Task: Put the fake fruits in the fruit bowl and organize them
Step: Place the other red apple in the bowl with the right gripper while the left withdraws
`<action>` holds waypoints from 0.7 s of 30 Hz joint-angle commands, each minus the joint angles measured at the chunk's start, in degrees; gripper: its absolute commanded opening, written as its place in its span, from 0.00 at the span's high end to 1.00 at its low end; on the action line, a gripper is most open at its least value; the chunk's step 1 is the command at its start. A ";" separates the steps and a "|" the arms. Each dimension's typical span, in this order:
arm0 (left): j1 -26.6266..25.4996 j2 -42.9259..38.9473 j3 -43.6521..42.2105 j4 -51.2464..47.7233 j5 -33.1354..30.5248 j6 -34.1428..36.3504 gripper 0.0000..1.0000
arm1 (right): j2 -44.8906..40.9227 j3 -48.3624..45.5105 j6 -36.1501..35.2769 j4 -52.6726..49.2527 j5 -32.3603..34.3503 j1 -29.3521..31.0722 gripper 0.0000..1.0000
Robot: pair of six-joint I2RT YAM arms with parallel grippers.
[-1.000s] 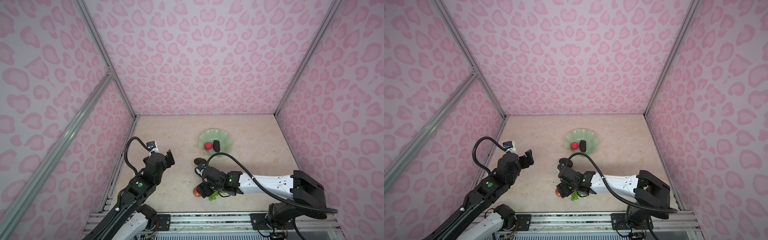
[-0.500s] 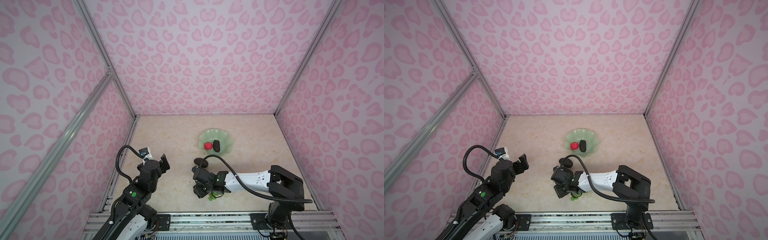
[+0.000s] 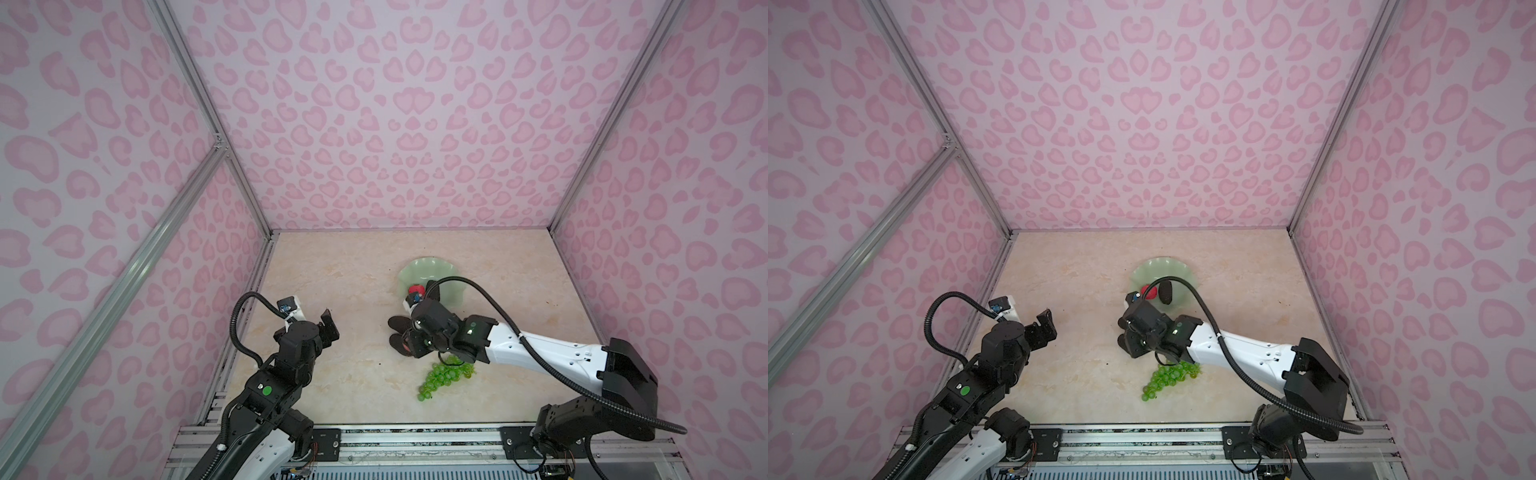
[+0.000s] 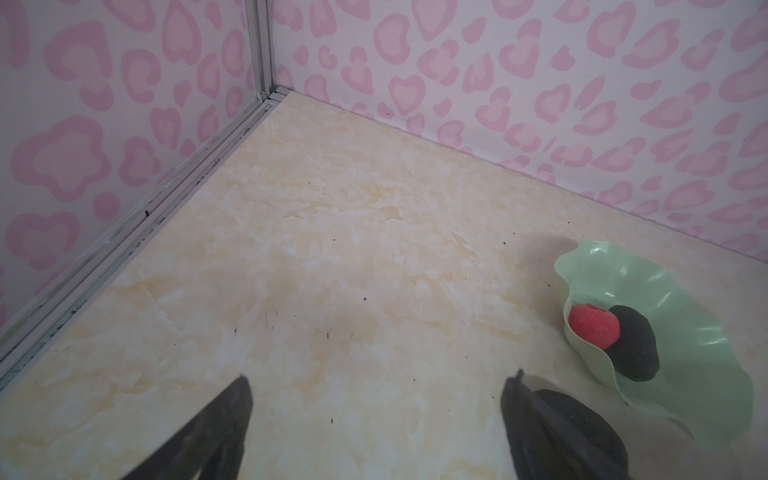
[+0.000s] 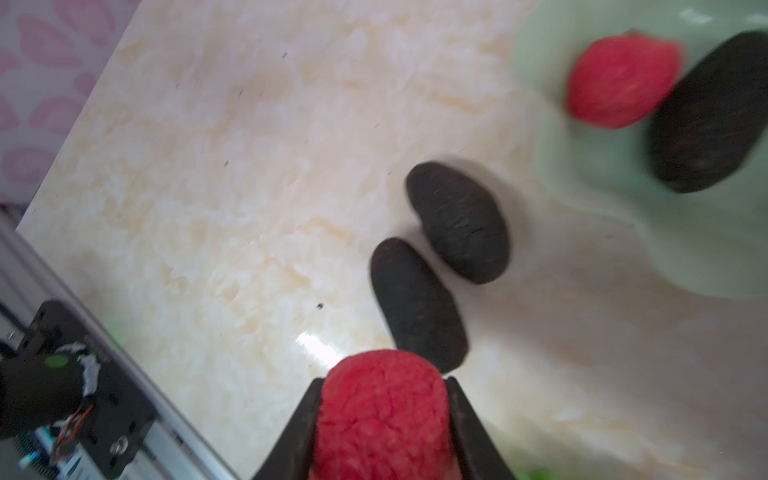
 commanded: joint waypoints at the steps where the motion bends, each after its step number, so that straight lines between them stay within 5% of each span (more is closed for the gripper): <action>1: 0.10 0.20 -0.39 0.58 1.39 -0.59 0.05 | -0.70 0.99 -4.81 -2.61 7.01 -5.93 0.69; 6: 0.10 0.38 -0.82 1.58 4.90 0.33 0.05 | 3.61 4.37 -8.38 0.94 6.00 -16.28 0.69; 15: 0.10 3.38 0.63 4.77 19.03 5.97 0.06 | 18.10 11.36 -10.89 3.22 6.79 -23.93 0.67; 21: 0.10 6.10 2.11 6.40 27.26 7.91 0.06 | 22.92 13.49 -11.37 4.67 4.92 -25.76 0.52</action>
